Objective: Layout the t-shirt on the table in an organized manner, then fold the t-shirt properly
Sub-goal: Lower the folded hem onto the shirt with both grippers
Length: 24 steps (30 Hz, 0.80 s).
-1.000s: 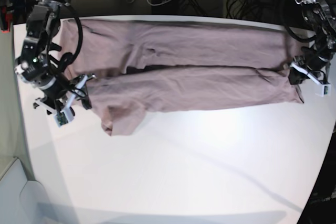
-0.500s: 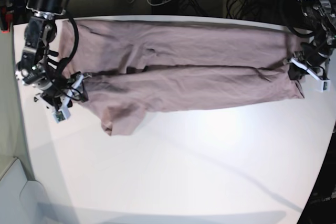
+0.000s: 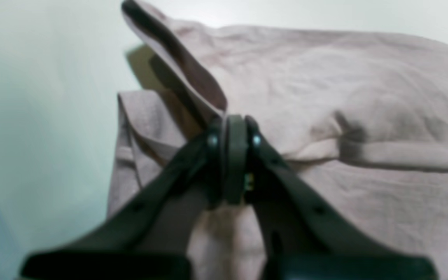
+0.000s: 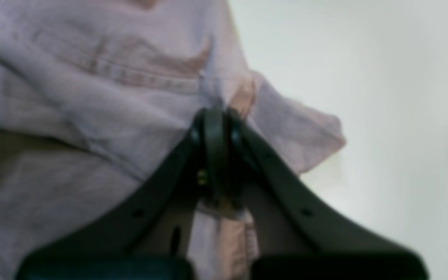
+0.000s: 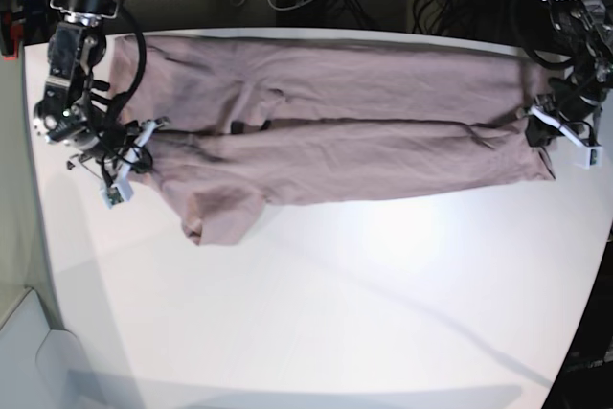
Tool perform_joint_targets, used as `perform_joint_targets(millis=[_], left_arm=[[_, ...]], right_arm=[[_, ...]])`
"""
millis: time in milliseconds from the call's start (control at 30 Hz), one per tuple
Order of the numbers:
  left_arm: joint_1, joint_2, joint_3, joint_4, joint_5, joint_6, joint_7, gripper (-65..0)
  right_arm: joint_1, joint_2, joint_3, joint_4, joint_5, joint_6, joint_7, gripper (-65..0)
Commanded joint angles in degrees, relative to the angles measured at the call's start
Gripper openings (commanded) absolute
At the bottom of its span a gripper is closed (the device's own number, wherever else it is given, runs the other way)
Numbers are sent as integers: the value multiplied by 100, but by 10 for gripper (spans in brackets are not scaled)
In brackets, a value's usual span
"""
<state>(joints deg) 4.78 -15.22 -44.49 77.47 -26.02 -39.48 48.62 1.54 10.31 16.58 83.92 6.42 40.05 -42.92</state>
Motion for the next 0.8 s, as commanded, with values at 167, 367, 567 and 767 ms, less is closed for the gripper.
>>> perform_joint_targets(millis=[167, 367, 567, 767], left_arm=[[-60, -108, -30, 117, -92, -52, -93, -648], [-60, -64, -285, 442, -92, -52, -66, -648], [-34, 85, -672, 908, -92, -52, -58, -648], [72, 85, -672, 943, -101, -52, -58, -648]], right_arm=[[105, 134, 61, 764, 110, -5, 111, -650], [-202, 134, 70, 1705, 101, -5, 50, -650], [-739, 125, 78, 2179, 101, -5, 59, -650], [-1161, 99, 333, 2329, 110, -5, 59, -650]])
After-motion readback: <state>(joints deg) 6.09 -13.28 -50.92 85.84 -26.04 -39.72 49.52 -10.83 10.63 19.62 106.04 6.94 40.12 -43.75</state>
